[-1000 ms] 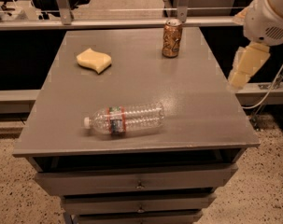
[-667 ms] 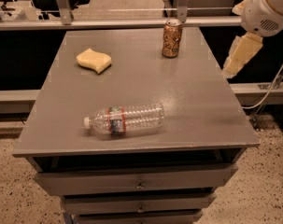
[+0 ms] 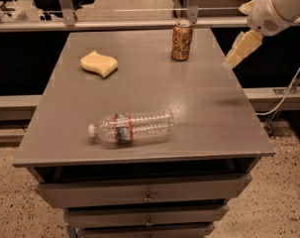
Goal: Knock orange can over
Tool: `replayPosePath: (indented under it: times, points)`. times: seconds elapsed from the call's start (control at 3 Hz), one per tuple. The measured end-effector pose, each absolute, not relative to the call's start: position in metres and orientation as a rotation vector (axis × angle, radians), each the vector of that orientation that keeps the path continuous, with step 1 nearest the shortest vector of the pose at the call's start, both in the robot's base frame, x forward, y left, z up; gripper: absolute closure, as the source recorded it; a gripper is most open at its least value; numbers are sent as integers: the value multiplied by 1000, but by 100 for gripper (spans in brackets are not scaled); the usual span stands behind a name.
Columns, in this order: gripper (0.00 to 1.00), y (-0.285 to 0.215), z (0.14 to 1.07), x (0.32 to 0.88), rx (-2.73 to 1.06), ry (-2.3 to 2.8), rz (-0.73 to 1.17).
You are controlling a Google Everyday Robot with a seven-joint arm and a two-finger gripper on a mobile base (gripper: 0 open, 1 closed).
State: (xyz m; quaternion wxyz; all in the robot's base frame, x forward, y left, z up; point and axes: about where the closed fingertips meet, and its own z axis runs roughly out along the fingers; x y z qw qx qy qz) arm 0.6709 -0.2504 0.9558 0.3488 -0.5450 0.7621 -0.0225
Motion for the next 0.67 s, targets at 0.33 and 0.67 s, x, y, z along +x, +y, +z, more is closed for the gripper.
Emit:
replayPosePath:
  times: [0.33,0.67]
  points:
    - [0,-248,936,702,-1334,1921,97]
    - [0,-233,920,725,-1307,1854,206]
